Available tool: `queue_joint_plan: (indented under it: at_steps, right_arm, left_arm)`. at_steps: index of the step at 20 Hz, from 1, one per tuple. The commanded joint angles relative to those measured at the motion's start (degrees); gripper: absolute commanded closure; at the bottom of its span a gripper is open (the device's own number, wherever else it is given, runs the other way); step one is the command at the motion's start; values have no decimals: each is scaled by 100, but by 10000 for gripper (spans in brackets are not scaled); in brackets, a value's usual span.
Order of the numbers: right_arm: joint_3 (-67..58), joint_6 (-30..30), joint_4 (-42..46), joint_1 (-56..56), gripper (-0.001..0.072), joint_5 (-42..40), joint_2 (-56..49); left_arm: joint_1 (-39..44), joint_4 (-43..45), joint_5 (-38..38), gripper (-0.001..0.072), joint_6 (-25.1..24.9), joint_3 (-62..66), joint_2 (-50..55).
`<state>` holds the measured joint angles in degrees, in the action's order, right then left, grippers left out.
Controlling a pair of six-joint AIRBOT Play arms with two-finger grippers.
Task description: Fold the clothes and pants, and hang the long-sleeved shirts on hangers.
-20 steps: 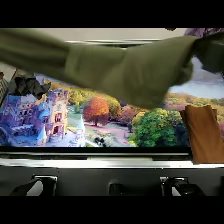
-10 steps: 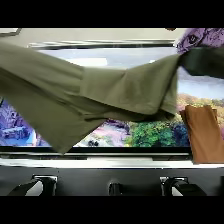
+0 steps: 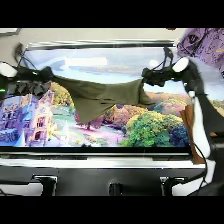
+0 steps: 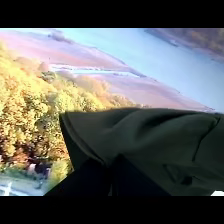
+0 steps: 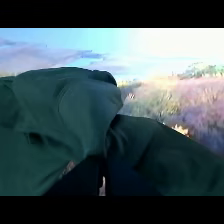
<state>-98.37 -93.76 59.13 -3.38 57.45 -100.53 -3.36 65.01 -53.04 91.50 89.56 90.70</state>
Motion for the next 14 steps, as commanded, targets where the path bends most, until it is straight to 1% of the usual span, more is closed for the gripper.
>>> queue_joint_plan:
  at_steps: [1,3,4,5,6,7,9,11,14]
  right_arm:
    - [-7,-63,-629,-4,682,-1462,-831]
    - [-7,-79,-702,-2,680,-1606,-920]
    - [-7,-83,-715,15,618,-1530,-911]
    - [-9,-107,-726,81,460,-1338,-857]
    - [-9,-160,-721,192,334,-1036,-752]
    - [-9,-142,-680,376,297,-654,-608]
    - [-7,-76,-352,885,293,295,-275]
    - [-4,151,4,1445,293,1241,7]
    - [361,339,26,1934,293,2068,186]
  left_arm:
    - [166,-389,522,691,4,-74,907]
    - [166,-531,509,691,2,-76,1062]
    - [166,-529,509,691,2,-76,1082]
    - [164,-529,509,691,2,-76,1075]
    - [155,-529,503,691,2,-76,1060]
    - [153,-529,483,691,2,-76,1043]
    - [153,-529,389,691,2,-74,1005]
    - [153,-529,210,691,2,-76,981]
    - [153,-529,59,691,2,-76,966]
